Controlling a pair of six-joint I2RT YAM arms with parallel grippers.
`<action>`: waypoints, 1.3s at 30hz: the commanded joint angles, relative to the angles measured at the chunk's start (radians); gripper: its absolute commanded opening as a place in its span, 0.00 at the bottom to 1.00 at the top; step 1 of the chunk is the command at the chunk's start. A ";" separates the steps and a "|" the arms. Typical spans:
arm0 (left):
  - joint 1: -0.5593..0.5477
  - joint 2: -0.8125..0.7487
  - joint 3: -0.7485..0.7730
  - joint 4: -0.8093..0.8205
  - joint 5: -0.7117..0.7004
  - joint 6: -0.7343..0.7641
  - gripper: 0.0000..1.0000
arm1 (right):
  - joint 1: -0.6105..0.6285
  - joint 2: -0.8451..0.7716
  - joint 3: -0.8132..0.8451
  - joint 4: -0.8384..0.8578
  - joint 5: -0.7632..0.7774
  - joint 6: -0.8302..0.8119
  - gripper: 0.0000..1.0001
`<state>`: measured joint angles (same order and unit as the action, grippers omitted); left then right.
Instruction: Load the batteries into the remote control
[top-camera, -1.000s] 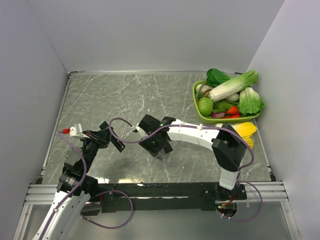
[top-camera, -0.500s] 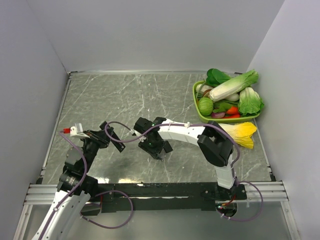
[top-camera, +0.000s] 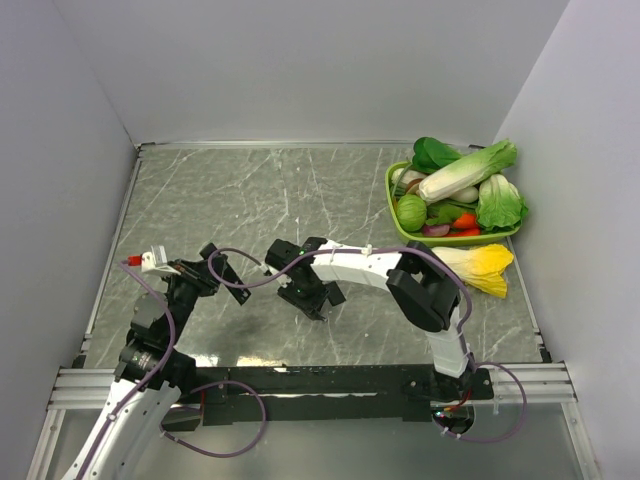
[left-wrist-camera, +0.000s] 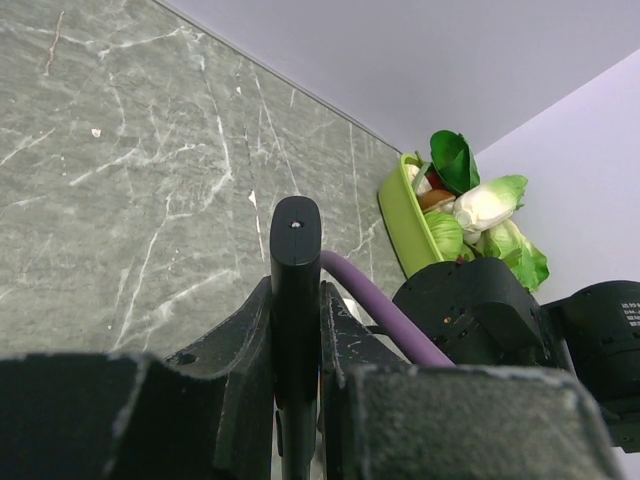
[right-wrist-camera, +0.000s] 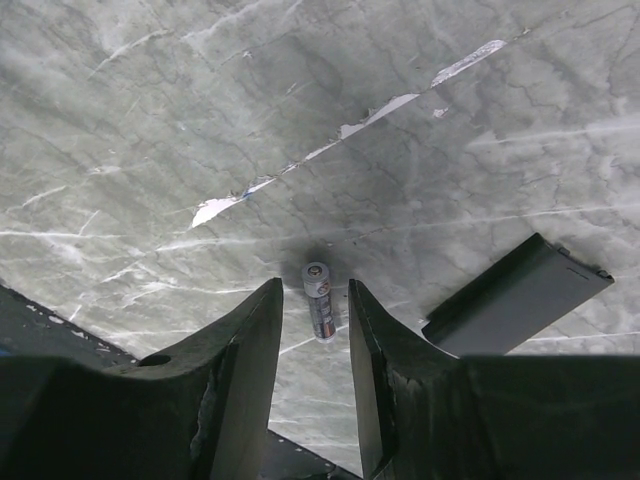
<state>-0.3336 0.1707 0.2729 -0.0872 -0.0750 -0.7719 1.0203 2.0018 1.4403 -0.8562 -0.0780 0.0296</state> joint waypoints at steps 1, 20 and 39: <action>-0.001 0.015 0.020 0.043 0.009 0.003 0.01 | 0.014 0.035 0.042 -0.026 0.033 0.018 0.40; -0.001 0.021 0.011 0.079 0.035 -0.020 0.01 | 0.032 -0.052 0.011 0.026 0.093 0.035 0.12; -0.001 0.243 -0.018 0.601 0.231 -0.271 0.01 | -0.040 -0.656 -0.095 0.488 0.003 -0.062 0.00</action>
<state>-0.3336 0.3618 0.2176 0.2893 0.0952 -0.9539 0.9695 1.4353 1.3766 -0.5308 -0.0105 -0.0063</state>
